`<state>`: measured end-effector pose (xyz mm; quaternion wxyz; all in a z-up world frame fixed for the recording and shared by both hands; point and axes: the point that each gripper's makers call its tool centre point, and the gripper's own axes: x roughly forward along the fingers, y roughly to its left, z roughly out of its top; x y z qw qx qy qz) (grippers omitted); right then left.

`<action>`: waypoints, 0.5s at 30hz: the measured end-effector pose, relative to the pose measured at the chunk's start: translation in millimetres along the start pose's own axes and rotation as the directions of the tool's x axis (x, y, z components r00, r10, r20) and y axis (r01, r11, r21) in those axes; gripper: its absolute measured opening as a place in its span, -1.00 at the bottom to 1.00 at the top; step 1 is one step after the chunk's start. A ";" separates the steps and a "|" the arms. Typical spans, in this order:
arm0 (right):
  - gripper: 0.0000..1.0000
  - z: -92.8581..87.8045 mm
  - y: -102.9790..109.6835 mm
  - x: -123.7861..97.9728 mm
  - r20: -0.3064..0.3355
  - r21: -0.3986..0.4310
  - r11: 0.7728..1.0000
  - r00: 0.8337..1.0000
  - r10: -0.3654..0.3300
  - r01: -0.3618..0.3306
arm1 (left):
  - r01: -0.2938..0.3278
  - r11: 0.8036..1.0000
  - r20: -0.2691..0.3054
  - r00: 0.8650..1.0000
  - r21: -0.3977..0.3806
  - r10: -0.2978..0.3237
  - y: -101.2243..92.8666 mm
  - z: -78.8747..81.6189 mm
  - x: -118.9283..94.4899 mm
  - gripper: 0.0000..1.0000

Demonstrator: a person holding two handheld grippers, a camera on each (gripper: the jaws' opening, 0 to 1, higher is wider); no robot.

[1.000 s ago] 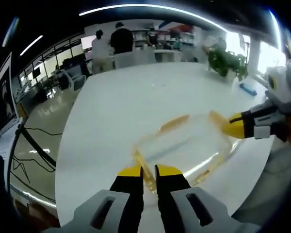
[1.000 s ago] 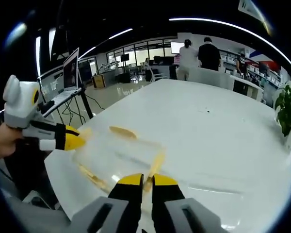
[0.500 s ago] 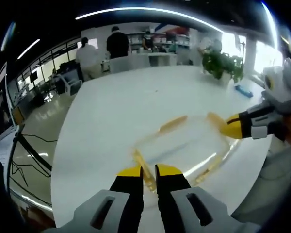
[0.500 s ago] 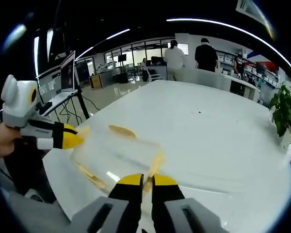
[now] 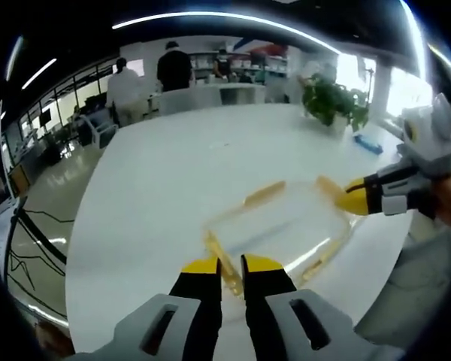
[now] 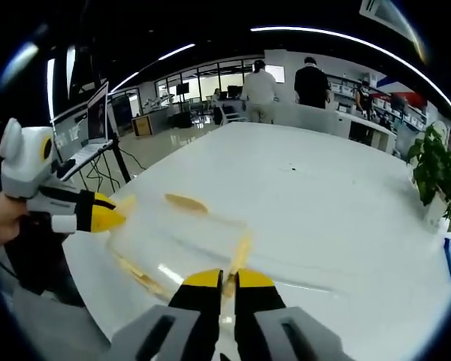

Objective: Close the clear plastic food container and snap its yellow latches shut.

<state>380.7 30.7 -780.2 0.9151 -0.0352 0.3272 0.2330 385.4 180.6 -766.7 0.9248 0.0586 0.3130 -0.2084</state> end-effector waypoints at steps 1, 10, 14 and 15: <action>-0.98 -0.8 -1.9 -1.3 0.000 0.002 1.000 1.000 -0.003 0.003 | 0.003 1.000 0.001 1.000 0.002 -0.003 -2.3 0.7 0.9 -0.88; -1.00 -7.4 -27.9 -12.8 -0.006 0.026 0.999 0.999 -0.048 0.048 | 0.050 0.998 -0.013 0.999 0.042 -0.049 -30.1 3.1 11.5 -0.86; -1.00 -8.6 -38.2 -16.7 -0.012 0.009 0.998 0.998 -0.061 0.062 | 0.070 0.997 -0.015 0.997 0.040 -0.070 -40.5 5.6 17.0 -0.85; -1.00 -8.6 -40.7 -17.7 -0.011 0.011 0.998 0.998 -0.064 0.064 | 0.074 0.996 -0.017 0.997 0.042 -0.074 -42.7 5.9 18.3 -0.85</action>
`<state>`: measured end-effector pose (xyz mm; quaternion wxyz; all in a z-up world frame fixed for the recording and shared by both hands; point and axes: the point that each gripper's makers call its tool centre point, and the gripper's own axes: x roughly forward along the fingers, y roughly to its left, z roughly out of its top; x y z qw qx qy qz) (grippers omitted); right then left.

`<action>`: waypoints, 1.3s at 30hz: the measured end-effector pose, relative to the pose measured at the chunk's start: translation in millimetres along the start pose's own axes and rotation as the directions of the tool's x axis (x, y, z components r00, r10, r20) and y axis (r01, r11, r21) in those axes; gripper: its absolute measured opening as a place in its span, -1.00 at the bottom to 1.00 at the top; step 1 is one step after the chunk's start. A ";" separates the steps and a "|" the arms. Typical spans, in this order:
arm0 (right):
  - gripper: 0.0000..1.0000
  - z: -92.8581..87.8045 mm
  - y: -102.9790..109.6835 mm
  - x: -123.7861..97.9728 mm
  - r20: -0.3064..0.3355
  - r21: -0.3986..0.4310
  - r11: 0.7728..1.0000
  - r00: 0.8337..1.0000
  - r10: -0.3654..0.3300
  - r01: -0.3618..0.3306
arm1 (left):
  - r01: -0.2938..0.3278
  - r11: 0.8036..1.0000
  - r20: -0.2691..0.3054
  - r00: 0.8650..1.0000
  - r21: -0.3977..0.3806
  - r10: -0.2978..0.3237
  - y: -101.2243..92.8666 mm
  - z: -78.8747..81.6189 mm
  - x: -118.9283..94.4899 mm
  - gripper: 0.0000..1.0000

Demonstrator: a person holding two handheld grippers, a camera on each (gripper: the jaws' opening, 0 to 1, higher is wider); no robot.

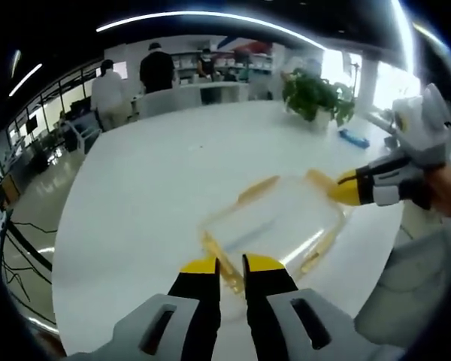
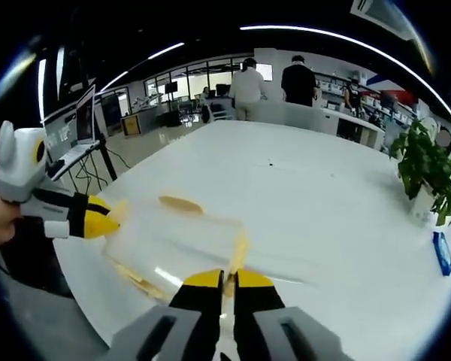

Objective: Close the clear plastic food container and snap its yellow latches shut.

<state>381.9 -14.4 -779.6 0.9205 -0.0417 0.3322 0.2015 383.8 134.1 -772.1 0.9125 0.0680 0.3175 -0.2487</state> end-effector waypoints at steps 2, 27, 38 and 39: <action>-1.00 -1.1 -6.6 -2.3 -0.001 0.008 1.000 1.000 -0.009 0.009 | 0.012 1.000 0.000 1.000 0.000 -0.012 -5.1 1.8 3.5 -0.85; -1.00 -19.2 -72.3 -26.4 -0.009 0.085 0.992 0.995 -0.098 0.098 | 0.145 0.989 0.007 0.989 -0.005 -0.145 -70.2 12.2 32.2 -0.87; -1.00 -23.8 -87.1 -29.5 -0.005 0.109 0.987 0.993 -0.116 0.116 | 0.174 0.985 0.002 0.985 -0.008 -0.174 -83.1 14.0 39.1 -0.87; -1.00 -24.3 -88.4 -29.6 -0.001 0.113 0.987 0.993 -0.116 0.116 | 0.176 0.984 -0.001 0.984 -0.006 -0.176 -84.0 13.4 40.2 -0.87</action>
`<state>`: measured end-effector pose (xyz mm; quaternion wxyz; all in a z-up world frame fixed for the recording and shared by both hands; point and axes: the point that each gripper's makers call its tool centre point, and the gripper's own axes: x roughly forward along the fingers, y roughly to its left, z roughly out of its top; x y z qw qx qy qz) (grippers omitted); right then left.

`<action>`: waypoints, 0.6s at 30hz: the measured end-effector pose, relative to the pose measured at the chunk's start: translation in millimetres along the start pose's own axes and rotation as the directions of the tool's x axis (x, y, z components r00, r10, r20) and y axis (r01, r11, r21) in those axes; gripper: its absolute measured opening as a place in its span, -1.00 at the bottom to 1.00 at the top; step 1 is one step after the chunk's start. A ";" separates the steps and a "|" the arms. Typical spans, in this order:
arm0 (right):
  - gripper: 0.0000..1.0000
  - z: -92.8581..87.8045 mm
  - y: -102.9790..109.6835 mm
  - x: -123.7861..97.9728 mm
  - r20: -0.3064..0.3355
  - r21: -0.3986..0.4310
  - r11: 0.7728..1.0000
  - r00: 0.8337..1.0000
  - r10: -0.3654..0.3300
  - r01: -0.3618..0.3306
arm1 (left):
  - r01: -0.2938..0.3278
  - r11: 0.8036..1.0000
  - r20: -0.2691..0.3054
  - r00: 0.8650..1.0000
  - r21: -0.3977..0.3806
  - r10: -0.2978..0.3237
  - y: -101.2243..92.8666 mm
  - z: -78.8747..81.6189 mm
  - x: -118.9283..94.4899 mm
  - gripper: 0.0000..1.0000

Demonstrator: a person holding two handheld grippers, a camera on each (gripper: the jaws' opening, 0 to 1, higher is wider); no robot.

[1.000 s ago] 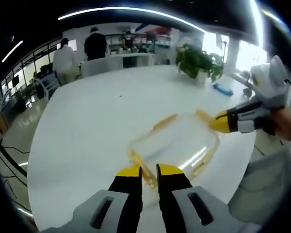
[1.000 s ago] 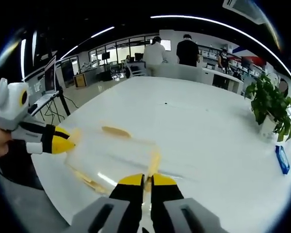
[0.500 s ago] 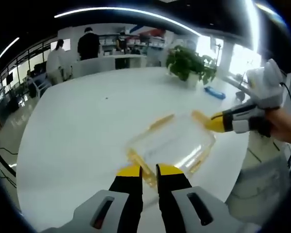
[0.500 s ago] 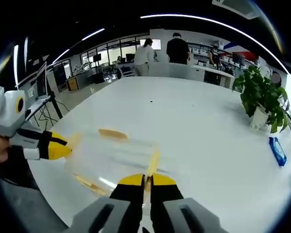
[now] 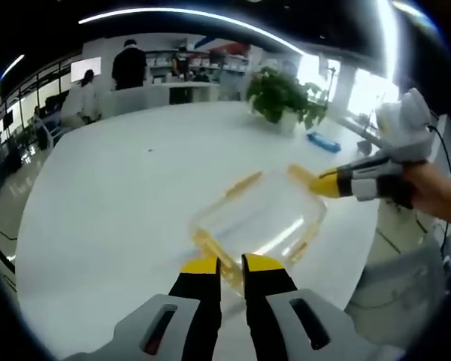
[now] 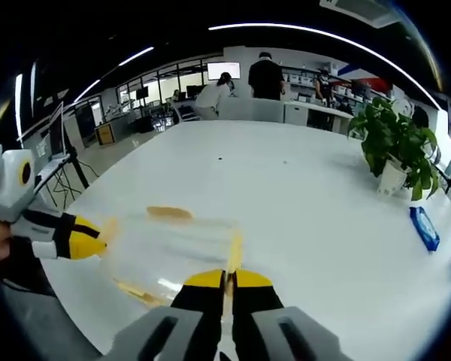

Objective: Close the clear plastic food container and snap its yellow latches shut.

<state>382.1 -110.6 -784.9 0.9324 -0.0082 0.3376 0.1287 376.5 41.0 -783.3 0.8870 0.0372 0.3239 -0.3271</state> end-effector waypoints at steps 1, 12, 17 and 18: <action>-1.00 -0.5 -1.0 0.1 -0.001 0.002 1.000 1.000 -0.002 0.002 | 0.002 1.000 -0.001 1.000 -0.001 -0.002 -0.7 -0.2 0.6 -0.87; -1.00 -7.4 -6.5 2.5 -0.015 0.023 1.000 1.000 -0.007 0.007 | 0.008 1.000 -0.016 1.000 -0.010 -0.008 -6.2 -4.4 6.4 -0.88; -1.00 -15.4 -4.1 4.6 -0.020 0.041 0.999 1.000 -0.006 0.007 | 0.000 1.000 -0.026 1.000 -0.013 0.000 -2.7 -6.9 7.7 -0.89; -1.00 -17.8 -4.6 5.5 -0.024 0.043 0.999 1.000 -0.006 0.007 | 0.001 1.000 -0.029 1.000 -0.010 -0.001 -2.9 -7.7 8.0 -0.89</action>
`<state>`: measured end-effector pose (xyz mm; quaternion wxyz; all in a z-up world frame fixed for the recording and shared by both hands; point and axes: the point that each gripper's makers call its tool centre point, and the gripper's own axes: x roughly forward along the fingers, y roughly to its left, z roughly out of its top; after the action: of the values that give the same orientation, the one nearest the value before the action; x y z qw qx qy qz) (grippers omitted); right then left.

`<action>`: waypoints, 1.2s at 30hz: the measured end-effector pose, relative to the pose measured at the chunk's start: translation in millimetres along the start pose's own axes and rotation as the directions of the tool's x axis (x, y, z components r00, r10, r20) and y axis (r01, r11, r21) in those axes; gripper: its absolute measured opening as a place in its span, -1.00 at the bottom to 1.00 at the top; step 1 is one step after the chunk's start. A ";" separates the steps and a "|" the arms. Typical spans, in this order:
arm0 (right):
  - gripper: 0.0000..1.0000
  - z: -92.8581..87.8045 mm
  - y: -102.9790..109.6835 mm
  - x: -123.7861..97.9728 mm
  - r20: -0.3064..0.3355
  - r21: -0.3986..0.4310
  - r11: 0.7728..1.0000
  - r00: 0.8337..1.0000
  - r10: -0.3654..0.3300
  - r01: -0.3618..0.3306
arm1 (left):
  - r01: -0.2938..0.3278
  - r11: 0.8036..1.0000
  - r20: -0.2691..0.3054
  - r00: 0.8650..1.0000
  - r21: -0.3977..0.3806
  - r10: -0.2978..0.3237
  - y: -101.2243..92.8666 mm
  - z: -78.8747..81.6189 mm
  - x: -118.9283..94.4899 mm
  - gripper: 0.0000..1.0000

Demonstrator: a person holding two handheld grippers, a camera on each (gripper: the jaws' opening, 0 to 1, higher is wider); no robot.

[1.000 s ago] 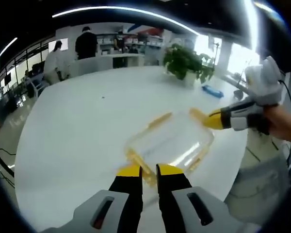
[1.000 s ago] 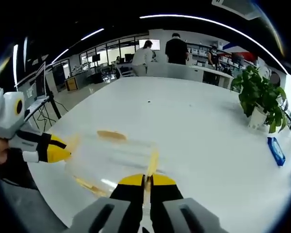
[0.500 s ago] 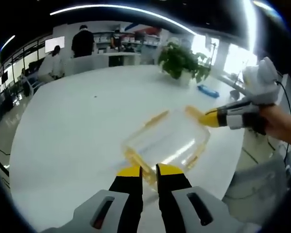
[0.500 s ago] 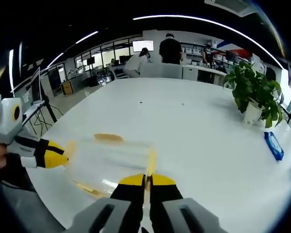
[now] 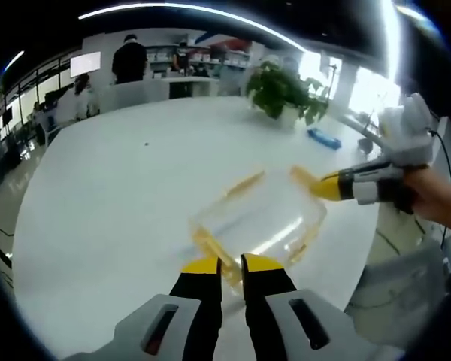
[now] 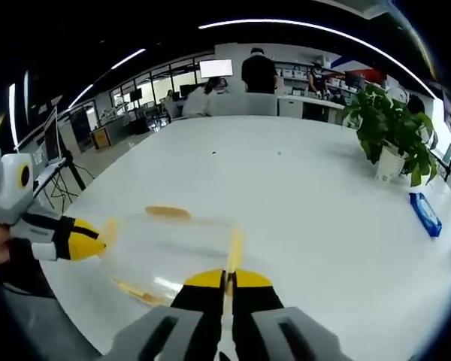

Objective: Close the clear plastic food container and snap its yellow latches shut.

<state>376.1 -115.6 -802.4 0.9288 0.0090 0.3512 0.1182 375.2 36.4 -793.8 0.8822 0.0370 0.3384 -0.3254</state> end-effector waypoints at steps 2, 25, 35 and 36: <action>-1.00 -3.0 -1.6 0.4 -0.005 0.008 1.000 1.000 -0.001 0.001 | 0.001 1.000 0.003 1.000 -0.005 -0.001 -0.7 0.3 1.0 -0.89; -1.00 -5.4 -1.2 3.1 0.025 0.012 1.000 1.000 0.015 -0.015 | -0.011 0.999 0.001 1.000 -0.039 0.011 2.7 -12.4 -1.0 -1.00; -1.00 -5.5 -1.3 2.6 0.036 0.015 1.000 0.999 0.014 -0.014 | 0.008 0.995 0.013 1.000 -0.095 -0.006 4.9 -11.7 -1.2 -0.98; -1.00 -5.5 -1.6 2.6 0.036 0.021 1.000 0.999 0.015 -0.016 | 0.008 0.994 0.017 1.000 -0.109 -0.006 5.3 -12.2 -1.3 -0.98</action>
<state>374.7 -116.9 -808.5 0.9338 0.0239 0.3357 0.1213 370.6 44.8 -803.2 0.8845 -0.0152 0.3486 -0.3098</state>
